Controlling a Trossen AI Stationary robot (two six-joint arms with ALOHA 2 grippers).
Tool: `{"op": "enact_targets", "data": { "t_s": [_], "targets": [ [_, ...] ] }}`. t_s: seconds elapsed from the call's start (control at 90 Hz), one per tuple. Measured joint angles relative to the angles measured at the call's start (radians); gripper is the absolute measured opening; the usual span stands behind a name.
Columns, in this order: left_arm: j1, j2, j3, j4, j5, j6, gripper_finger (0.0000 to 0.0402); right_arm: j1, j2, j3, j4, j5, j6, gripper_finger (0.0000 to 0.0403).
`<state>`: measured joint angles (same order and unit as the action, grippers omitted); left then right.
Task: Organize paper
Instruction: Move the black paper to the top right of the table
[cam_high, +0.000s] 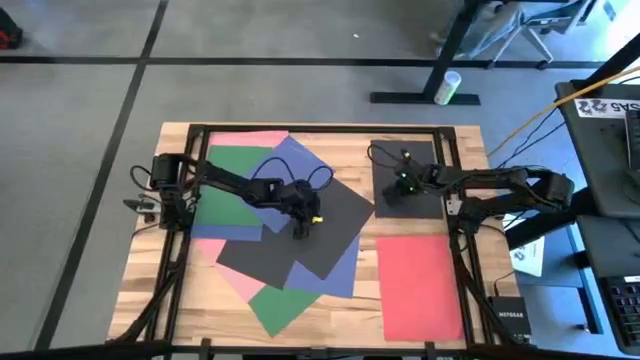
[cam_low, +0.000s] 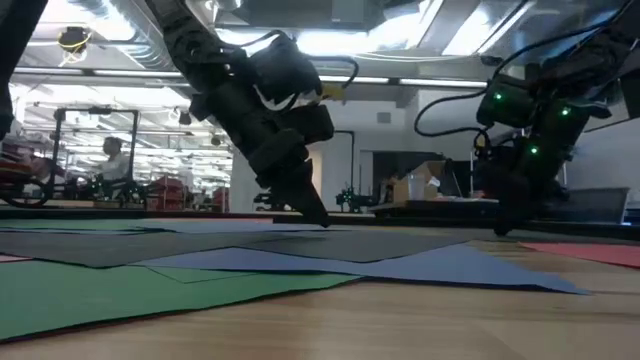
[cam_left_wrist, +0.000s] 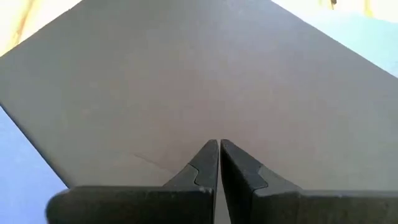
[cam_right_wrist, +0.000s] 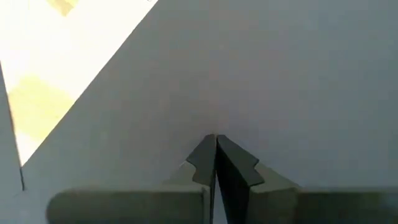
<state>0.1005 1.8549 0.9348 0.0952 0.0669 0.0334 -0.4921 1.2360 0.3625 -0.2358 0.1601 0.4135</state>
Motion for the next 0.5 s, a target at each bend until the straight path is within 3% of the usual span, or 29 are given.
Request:
{"op": "enact_targets", "data": {
  "t_s": [0.5],
  "targets": [
    [0.000, 0.000, 0.000, 0.003, 0.000, 0.000, 0.0000, -0.036, 0.002, -0.001, 0.027, 0.057, -0.030, 0.0000]
  ]
}}
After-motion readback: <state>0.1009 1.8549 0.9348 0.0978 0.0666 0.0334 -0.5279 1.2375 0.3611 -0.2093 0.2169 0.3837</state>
